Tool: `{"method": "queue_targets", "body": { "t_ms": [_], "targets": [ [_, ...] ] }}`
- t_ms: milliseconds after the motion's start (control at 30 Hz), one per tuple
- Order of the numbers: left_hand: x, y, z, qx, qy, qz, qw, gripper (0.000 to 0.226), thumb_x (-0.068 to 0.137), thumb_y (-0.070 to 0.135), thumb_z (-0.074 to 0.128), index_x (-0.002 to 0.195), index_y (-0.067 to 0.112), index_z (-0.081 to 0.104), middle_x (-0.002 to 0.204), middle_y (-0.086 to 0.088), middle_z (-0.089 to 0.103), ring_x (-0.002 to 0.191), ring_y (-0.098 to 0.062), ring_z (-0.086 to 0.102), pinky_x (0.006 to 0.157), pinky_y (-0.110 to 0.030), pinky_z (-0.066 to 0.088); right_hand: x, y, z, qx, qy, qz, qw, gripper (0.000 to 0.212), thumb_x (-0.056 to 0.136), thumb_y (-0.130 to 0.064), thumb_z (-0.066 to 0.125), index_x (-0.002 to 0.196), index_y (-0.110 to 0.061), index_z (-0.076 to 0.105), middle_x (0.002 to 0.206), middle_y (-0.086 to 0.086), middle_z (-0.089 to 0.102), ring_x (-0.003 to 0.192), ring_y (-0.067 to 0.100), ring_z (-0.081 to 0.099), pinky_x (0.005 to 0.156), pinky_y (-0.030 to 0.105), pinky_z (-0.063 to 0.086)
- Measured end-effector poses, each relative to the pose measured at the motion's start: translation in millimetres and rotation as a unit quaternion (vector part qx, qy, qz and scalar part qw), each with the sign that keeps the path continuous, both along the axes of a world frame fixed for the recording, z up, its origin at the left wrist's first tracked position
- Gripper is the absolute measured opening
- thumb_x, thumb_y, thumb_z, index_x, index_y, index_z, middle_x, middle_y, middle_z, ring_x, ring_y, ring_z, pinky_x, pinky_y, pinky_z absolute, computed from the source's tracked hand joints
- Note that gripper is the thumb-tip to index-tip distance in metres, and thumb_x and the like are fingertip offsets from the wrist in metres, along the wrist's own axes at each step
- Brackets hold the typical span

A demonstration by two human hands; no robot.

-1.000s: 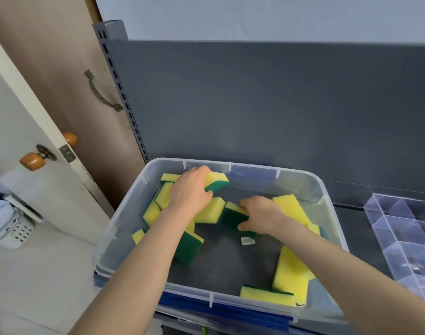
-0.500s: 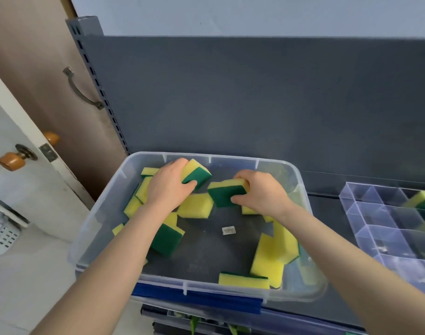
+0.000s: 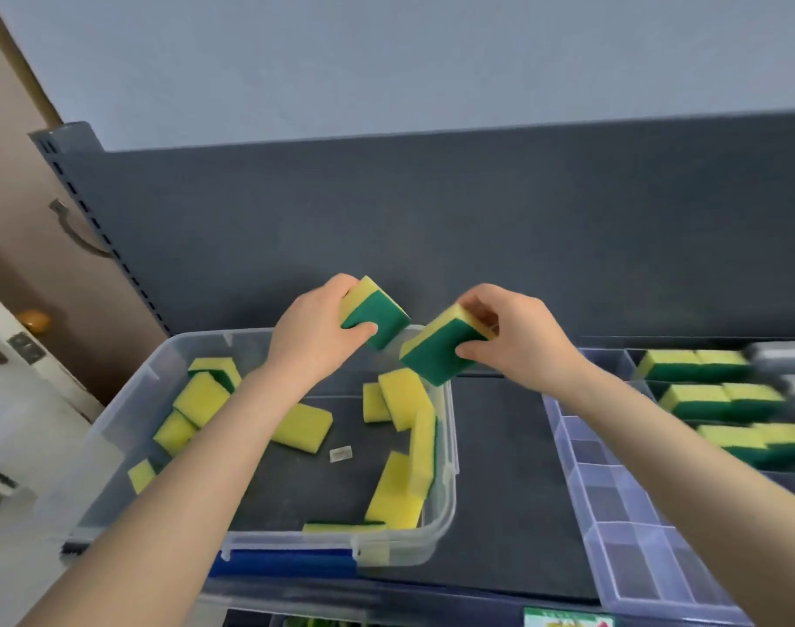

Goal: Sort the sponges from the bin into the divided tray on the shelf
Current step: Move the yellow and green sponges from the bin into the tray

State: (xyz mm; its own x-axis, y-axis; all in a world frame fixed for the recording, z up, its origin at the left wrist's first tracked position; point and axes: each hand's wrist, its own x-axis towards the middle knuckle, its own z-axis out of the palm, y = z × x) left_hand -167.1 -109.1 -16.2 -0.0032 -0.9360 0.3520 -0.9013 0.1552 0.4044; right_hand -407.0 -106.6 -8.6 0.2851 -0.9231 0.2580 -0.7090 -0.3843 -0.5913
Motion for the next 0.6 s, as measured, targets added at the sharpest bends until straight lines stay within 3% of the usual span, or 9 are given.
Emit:
{"method": "queue_targets", "body": {
  "t_ms": [300, 600],
  "targets": [
    [-124.9, -5.9, 16.9, -0.018, 0.016, -0.083, 0.996, 0.04, 0.079, 0.038, 0.069, 0.115, 0.026, 0.056, 0.099, 0.011, 0.056, 0.088, -0.012, 0.054, 0.07, -0.031, 0.043, -130.2, 14.8, 16.4, -0.01, 0.055, -0.05, 0.997, 0.041, 0.074, -0.017, 0.074, 0.111, -0.023, 0.058, 0.093, -0.011, 0.059, 0.084, 0.012, 0.055, 0.076, 0.026, 0.046],
    [-253.6, 5.8, 3.9, 0.013, 0.026, -0.177, 0.984, 0.037, 0.082, 0.03, 0.066, 0.116, 0.032, 0.052, 0.1, 0.013, 0.06, 0.083, -0.01, 0.057, 0.071, -0.034, 0.05, -255.9, 40.0, 12.7, 0.007, 0.108, -0.102, 0.989, 0.04, 0.072, -0.019, 0.076, 0.109, -0.024, 0.06, 0.093, -0.008, 0.063, 0.084, 0.017, 0.057, 0.076, 0.03, 0.048]
  ]
}}
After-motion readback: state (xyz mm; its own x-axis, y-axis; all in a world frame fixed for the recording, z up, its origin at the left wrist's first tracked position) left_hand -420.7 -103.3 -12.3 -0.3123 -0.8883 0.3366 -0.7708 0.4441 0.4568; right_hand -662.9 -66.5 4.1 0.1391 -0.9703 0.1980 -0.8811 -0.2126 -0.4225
